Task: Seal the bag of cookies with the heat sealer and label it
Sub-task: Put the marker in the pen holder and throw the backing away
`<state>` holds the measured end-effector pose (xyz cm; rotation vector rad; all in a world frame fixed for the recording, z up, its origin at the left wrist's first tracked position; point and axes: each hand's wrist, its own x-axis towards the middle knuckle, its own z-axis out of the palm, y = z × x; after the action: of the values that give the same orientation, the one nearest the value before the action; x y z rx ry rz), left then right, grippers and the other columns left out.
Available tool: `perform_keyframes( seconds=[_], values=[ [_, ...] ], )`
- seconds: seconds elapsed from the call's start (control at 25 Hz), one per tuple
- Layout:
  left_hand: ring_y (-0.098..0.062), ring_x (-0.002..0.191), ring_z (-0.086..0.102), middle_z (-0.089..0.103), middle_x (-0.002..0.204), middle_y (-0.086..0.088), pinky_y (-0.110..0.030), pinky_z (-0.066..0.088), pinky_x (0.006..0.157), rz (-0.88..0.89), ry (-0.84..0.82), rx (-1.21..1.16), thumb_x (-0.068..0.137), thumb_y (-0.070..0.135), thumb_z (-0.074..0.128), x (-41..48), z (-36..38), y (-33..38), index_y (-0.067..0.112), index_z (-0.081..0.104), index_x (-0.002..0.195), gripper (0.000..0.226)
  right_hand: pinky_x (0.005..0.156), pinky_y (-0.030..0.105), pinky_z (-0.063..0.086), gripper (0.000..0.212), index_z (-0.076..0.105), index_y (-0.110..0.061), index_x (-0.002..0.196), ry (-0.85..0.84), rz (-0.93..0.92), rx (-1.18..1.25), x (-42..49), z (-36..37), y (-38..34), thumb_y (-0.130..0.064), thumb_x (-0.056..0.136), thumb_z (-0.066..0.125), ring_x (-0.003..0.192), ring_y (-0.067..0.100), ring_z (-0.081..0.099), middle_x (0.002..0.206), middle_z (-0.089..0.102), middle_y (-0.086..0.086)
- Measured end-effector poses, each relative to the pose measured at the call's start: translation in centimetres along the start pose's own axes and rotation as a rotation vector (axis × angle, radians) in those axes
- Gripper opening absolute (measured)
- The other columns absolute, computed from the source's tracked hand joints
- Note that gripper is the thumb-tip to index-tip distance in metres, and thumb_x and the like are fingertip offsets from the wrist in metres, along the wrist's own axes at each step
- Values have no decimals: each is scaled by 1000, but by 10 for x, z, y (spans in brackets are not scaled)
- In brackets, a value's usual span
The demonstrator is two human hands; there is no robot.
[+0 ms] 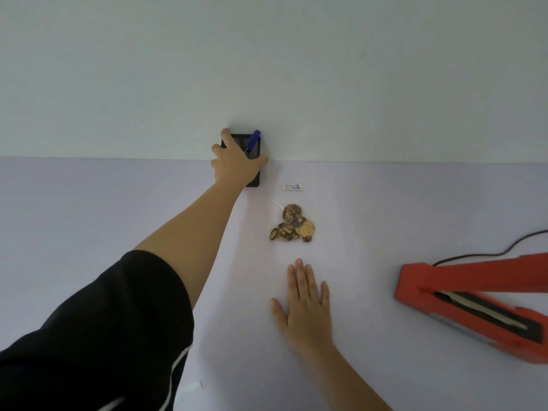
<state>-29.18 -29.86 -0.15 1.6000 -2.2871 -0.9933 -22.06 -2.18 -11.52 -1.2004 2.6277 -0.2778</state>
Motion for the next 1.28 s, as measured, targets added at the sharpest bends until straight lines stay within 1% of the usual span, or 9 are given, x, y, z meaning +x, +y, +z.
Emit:
perform_keyframes(
  seconds=[0.12,0.2,0.28,0.4,0.52,0.6,0.8,1.08,1.28],
  values=[
    [-42,131,28,17,150,-18,-55,35,99,-18,41,11,75,67,55,-16,-8,0,22,2,148,101,112,40,-2,74,11,-13,147,-24,3,-8,0,-5,-1,-56,88,23,143,13,-2,156,10,2],
    [-38,136,22,15,152,-16,-51,31,103,50,111,-78,85,56,51,-47,-16,-15,18,13,147,83,113,40,-10,74,-13,-17,143,-130,-6,-11,1,-16,-2,-59,85,6,142,13,-15,156,-13,-1],
    [-33,134,26,24,148,-16,-37,31,102,111,116,-122,90,35,54,-91,-19,-54,13,29,142,62,113,42,-12,74,-21,-18,141,-232,-6,-41,0,-21,-3,-59,84,-1,141,16,-21,154,-24,-1],
    [-32,129,35,36,140,-15,-35,33,102,-10,53,-57,91,20,54,-174,-23,-141,12,46,132,42,115,45,-3,79,-5,-12,147,-205,-21,-36,-18,-16,-10,-60,85,-2,144,22,-10,157,-11,4],
    [-32,121,44,46,131,-14,-33,36,99,-172,112,-87,93,18,53,-259,-32,-210,11,58,122,30,111,49,15,72,27,-6,144,-179,-54,8,-80,4,-41,-52,94,1,143,26,13,153,25,12],
    [-30,117,47,49,126,-12,-27,35,96,-242,120,-80,91,16,56,-306,-34,-238,11,61,120,29,108,48,16,65,32,-7,141,-184,-92,41,-124,17,-58,-46,96,5,143,23,10,150,32,12],
    [-28,111,42,51,120,-8,-24,32,92,-222,58,12,87,12,61,-346,-18,-249,16,58,123,36,107,49,17,67,35,-5,140,-188,-102,-22,-147,19,-63,-44,96,4,138,25,22,149,34,12],
    [-28,95,59,62,106,-12,-34,47,84,-212,41,16,88,10,57,-327,-12,-239,5,61,109,22,107,53,28,63,38,-5,140,-199,-122,-55,-149,19,-68,-41,89,26,136,29,34,149,35,12],
    [-29,98,57,61,108,-13,-34,46,82,-360,71,20,91,14,53,-331,-6,-238,5,61,106,19,111,52,16,68,21,-6,145,-257,-147,-61,-149,22,-66,-44,90,12,143,29,16,156,16,11]
  ],
)
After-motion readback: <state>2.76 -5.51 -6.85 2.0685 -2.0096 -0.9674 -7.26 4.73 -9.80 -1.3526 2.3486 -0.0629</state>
